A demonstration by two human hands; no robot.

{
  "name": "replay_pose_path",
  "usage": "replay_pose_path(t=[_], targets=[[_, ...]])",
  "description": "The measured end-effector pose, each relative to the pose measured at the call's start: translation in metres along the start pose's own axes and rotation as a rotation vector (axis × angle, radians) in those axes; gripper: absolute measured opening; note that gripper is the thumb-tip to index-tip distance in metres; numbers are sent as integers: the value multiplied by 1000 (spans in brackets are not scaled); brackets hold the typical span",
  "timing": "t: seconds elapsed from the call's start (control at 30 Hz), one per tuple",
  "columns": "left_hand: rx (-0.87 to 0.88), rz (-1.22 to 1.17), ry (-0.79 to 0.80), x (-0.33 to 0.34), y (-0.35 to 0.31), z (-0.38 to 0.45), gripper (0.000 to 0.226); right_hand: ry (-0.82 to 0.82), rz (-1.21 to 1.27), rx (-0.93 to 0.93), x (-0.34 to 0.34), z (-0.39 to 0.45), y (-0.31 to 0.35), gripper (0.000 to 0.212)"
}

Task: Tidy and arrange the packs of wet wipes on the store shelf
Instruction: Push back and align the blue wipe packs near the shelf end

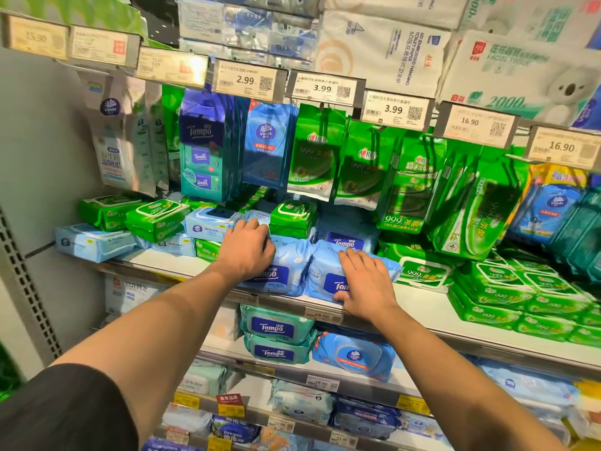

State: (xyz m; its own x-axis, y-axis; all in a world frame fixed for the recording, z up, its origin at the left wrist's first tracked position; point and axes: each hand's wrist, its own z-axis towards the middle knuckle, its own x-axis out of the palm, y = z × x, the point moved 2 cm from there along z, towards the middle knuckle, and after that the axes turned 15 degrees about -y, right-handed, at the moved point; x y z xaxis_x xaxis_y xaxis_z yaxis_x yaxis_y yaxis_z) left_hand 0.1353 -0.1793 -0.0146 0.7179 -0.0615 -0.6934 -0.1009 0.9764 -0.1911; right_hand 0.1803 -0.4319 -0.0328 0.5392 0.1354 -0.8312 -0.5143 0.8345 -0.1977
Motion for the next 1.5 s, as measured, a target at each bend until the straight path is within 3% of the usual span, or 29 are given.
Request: replay_pose_path(t=[0.27,0.6,1.33,1.5], targets=[[31,-39,0,-3,5,-2,25,29,77,99,9,15,-10,90],[27,-25,-35,-1,4,-4,25,20,106,84,23,30,-15,89],[30,-47,22,6,9,15,46,-30,84,33,63,72,-34,86],[28,-38,54,5,10,18,42,-6,56,28,62,72,-33,86]])
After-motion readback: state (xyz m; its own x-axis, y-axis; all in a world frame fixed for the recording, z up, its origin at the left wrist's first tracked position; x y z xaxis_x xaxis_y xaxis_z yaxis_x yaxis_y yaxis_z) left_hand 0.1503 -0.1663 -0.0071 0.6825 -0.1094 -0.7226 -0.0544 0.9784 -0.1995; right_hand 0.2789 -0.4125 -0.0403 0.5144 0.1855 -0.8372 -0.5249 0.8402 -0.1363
